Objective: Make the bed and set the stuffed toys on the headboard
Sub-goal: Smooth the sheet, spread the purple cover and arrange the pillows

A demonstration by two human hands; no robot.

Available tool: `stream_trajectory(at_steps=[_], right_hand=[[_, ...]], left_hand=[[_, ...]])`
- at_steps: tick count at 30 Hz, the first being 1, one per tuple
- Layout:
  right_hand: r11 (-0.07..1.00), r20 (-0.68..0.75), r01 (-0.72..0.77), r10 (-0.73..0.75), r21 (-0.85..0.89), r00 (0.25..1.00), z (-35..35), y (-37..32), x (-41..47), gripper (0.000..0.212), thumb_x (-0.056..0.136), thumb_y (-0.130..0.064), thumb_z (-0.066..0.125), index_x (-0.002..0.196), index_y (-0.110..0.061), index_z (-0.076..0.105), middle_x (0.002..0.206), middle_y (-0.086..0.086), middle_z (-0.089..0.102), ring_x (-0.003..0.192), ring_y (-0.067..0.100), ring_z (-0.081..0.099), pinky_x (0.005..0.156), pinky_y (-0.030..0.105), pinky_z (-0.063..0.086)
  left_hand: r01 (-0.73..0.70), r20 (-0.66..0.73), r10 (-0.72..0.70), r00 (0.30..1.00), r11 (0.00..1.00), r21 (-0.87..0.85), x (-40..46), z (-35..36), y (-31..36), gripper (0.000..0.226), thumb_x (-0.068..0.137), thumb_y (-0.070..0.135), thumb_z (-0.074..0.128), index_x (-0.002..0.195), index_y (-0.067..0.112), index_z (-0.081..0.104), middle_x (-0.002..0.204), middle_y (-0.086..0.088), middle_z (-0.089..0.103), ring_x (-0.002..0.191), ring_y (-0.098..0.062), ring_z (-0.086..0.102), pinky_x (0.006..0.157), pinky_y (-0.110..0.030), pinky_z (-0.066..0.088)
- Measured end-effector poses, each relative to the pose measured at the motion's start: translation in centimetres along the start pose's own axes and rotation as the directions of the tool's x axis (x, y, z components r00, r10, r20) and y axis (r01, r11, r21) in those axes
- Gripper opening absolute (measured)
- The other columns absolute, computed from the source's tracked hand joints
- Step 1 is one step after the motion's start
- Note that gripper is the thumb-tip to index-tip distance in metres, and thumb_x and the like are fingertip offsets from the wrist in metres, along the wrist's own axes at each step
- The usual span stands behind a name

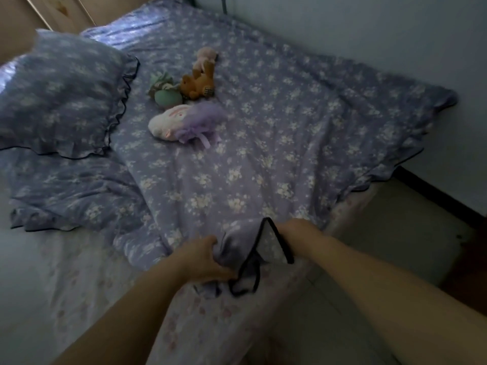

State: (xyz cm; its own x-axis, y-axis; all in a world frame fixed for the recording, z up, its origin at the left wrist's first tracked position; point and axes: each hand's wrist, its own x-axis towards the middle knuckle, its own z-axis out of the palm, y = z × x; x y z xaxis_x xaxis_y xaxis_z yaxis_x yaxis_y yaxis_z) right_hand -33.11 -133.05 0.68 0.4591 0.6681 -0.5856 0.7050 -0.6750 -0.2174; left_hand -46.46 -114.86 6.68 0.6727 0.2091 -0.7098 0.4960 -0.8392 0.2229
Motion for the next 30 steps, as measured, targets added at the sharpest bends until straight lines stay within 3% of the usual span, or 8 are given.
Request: stream_trajectory(at_steps=[5, 12, 16, 18, 20, 24, 27, 30], right_hand=[[0.997, 0.183, -0.002, 0.017, -0.078, 0.983, 0.9, 0.4, 0.4, 0.03, 0.094, -0.008, 0.044, 0.118, -0.013, 0.061, 0.12, 0.013, 0.058, 0.107, 0.032, 0.056, 0.086, 0.036, 0.045], [0.975, 0.345, 0.099, -0.024, -0.201, 0.938, 2.2, -0.1, 2.2, 0.028, 0.094, -0.008, 0.046, 0.119, -0.009, 0.06, 0.119, 0.012, 0.058, 0.105, 0.031, 0.057, 0.094, 0.039, 0.048], [0.958, 0.372, 0.117, -0.012, -0.263, 0.928, 2.6, 0.4, 2.6, 0.028, 0.092, -0.004, 0.047, 0.116, -0.008, 0.061, 0.116, 0.012, 0.059, 0.097, 0.027, 0.056, 0.092, 0.038, 0.049], [0.948, 0.373, 0.06, 0.064, -0.311, 0.925, 2.3, 0.8, 2.5, 0.03, 0.096, -0.013, 0.045, 0.124, -0.012, 0.056, 0.13, 0.01, 0.054, 0.11, 0.028, 0.053, 0.096, 0.04, 0.043], [0.912, 0.373, -0.021, 0.188, -0.409, 0.908, 2.1, 1.2, 2.6, 0.037, 0.1, -0.026, 0.039, 0.135, -0.016, 0.047, 0.142, 0.007, 0.043, 0.128, 0.03, 0.042, 0.106, 0.045, 0.035], [0.769, 0.371, -0.153, 0.46, -0.62, 0.807, 0.3, 0.6, 2.7, 0.055, 0.101, -0.041, 0.031, 0.149, -0.017, 0.02, 0.155, 0.012, 0.018, 0.141, 0.035, 0.021, 0.116, 0.048, 0.022], [0.865, 0.262, -0.149, 0.303, -0.48, 0.916, -0.8, -2.3, 4.4, 0.041, 0.101, -0.029, 0.034, 0.14, -0.018, 0.038, 0.145, 0.008, 0.036, 0.131, 0.031, 0.038, 0.109, 0.047, 0.033], [0.932, 0.108, -0.063, 0.109, -0.358, 0.988, -1.0, -7.5, 5.3, 0.038, 0.098, -0.018, 0.04, 0.135, -0.018, 0.045, 0.136, 0.007, 0.042, 0.123, 0.03, 0.044, 0.101, 0.045, 0.039]], left_hand=[[0.006, 0.141, -0.025, 0.99, 0.99, 0.138, 0.0, 1.2, 0.7, 0.022, 0.076, 0.034, 0.066, 0.085, 0.02, 0.052, 0.09, -0.002, 0.055, 0.083, -0.019, 0.051, 0.07, -0.025, 0.039], [0.035, 0.279, -0.07, 0.958, 0.991, 0.13, 0.4, 2.5, 0.4, 0.033, 0.082, 0.029, 0.06, 0.11, 0.013, 0.06, 0.114, -0.011, 0.062, 0.099, -0.026, 0.057, 0.086, -0.033, 0.046], [0.032, 0.348, -0.085, 0.934, 0.987, 0.155, 0.5, 2.9, 0.2, 0.034, 0.086, 0.02, 0.056, 0.118, 0.009, 0.057, 0.106, -0.011, 0.058, 0.095, -0.027, 0.056, 0.08, -0.031, 0.044], [0.014, 0.235, -0.041, 0.971, 0.993, 0.114, 1.0, 2.8, 0.1, 0.032, 0.088, 0.013, 0.053, 0.119, 0.008, 0.057, 0.114, -0.013, 0.059, 0.102, -0.029, 0.056, 0.083, -0.031, 0.043], [-0.009, -0.029, 0.008, 1.0, 0.998, -0.06, 1.3, 2.4, -0.5, 0.039, 0.089, 0.01, 0.052, 0.128, 0.01, 0.052, 0.134, -0.012, 0.051, 0.121, -0.028, 0.049, 0.097, -0.031, 0.039], [-0.113, -0.406, -0.053, 0.913, 0.92, -0.374, 1.1, 0.6, -2.4, 0.07, 0.088, 0.023, 0.064, 0.147, 0.018, 0.027, 0.149, -0.006, 0.031, 0.138, -0.022, 0.03, 0.109, -0.03, 0.026], [-0.088, -0.485, -0.217, 0.847, 0.843, -0.53, 0.9, -0.4, -4.5, 0.062, 0.09, 0.016, 0.06, 0.145, 0.014, 0.032, 0.145, -0.009, 0.04, 0.131, -0.023, 0.041, 0.105, -0.034, 0.034], [-0.008, -0.421, -0.381, 0.823, 0.734, -0.679, 0.2, -0.2, -8.1, 0.05, 0.093, 0.011, 0.053, 0.141, 0.013, 0.038, 0.137, -0.013, 0.048, 0.122, -0.028, 0.049, 0.1, -0.04, 0.042]])
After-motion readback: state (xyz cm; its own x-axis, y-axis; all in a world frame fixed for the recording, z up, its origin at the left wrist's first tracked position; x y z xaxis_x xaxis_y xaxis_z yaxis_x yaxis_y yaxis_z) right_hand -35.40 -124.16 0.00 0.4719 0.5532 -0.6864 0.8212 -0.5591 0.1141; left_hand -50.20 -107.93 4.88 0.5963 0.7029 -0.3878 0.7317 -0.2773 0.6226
